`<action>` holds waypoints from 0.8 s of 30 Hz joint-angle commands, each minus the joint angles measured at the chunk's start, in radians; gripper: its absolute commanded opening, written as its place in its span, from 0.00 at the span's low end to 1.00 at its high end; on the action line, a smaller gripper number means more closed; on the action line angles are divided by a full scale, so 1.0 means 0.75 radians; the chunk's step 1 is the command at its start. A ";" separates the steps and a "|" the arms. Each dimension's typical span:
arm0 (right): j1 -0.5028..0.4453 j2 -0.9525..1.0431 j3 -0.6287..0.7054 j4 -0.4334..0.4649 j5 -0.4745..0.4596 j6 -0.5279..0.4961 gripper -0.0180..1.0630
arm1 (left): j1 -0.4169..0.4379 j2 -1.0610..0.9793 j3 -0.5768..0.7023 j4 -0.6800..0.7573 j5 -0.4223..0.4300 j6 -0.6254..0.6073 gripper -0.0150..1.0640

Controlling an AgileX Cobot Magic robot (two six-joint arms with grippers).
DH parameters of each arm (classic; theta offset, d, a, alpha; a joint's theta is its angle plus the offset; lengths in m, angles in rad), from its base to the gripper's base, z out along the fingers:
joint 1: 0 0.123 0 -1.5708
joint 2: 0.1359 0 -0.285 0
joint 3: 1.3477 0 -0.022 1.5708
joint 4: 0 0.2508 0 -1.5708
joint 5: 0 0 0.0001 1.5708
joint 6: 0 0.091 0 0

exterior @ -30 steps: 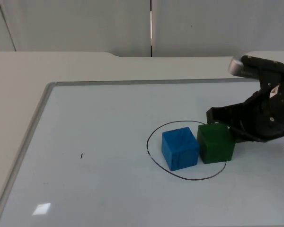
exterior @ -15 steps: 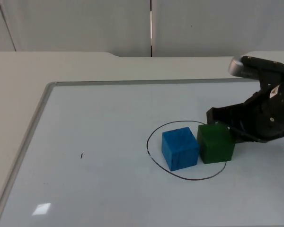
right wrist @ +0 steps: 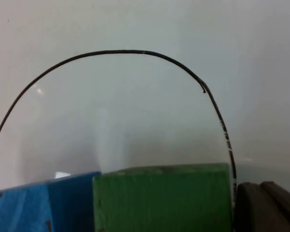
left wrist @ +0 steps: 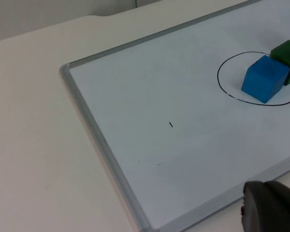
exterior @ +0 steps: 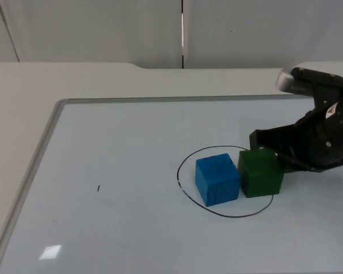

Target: Push the two cubes into the marked area.

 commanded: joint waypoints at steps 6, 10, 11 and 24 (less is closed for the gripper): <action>0.010 0.000 -0.007 -0.001 0.002 0.023 0.02 | -0.001 -0.006 0.006 0.006 -0.011 0.000 0.01; 0.024 0.000 -0.007 -0.001 -0.001 0.026 0.02 | -0.001 -0.006 0.006 0.006 -0.011 0.000 0.01; 0.024 0.000 -0.007 -0.001 -0.004 0.026 0.02 | -0.001 -0.006 0.006 0.006 -0.011 0.000 0.01; 0.052 0.000 -0.007 -0.011 -0.030 0.017 0.02 | -0.001 -0.006 0.006 0.006 -0.011 0.000 0.01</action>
